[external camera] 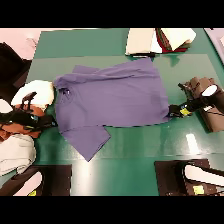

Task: Fold the shirts.

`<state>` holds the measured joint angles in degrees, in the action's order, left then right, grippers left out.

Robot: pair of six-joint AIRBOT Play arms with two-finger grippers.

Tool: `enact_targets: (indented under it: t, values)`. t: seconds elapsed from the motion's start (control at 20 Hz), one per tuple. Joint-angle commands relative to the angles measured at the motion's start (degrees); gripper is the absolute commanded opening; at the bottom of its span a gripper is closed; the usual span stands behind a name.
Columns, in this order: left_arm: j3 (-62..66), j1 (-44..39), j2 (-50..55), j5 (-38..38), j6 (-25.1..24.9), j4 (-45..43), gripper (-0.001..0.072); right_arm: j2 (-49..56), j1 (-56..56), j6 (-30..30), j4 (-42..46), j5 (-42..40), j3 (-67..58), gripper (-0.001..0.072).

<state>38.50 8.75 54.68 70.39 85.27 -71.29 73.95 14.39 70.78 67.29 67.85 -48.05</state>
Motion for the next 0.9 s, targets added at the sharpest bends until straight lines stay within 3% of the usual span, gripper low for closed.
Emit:
enact_targets:
  t: [0.0,0.25,0.35,0.5,0.55,0.6,0.85]
  values:
    - [-6.05,-0.02,-0.04,-2.56,1.62,2.12,0.0644,-0.85,-1.16,0.09,0.24,1.64,-2.51,0.0018]
    - [-13.0,-0.02,-0.02,-10.69,-3.26,15.63,0.0642,-0.85,-1.18,0.09,0.15,1.77,-3.65,0.0017]
    - [-13.88,-0.02,-0.02,-12.59,-3.32,17.29,0.0641,-0.85,-1.18,0.09,0.17,1.77,-3.63,0.0017]
    - [-13.86,-0.02,-0.04,-12.9,-4.81,18.6,0.0291,-0.85,-1.18,0.09,0.15,1.77,-3.63,0.0018]
    - [-13.75,-0.02,-0.04,-12.52,-4.98,18.67,0.0082,-0.87,-1.18,0.09,0.15,1.88,-3.74,0.0017]
    - [-13.05,0.0,-0.04,-11.85,-6.16,18.69,0.0023,-1.11,-1.18,0.09,0.15,2.23,-3.89,0.0017]
    - [2.47,0.0,-6.82,-8.28,-5.73,18.6,0.0021,-8.98,-1.16,0.09,0.13,2.8,-12.07,0.0017]
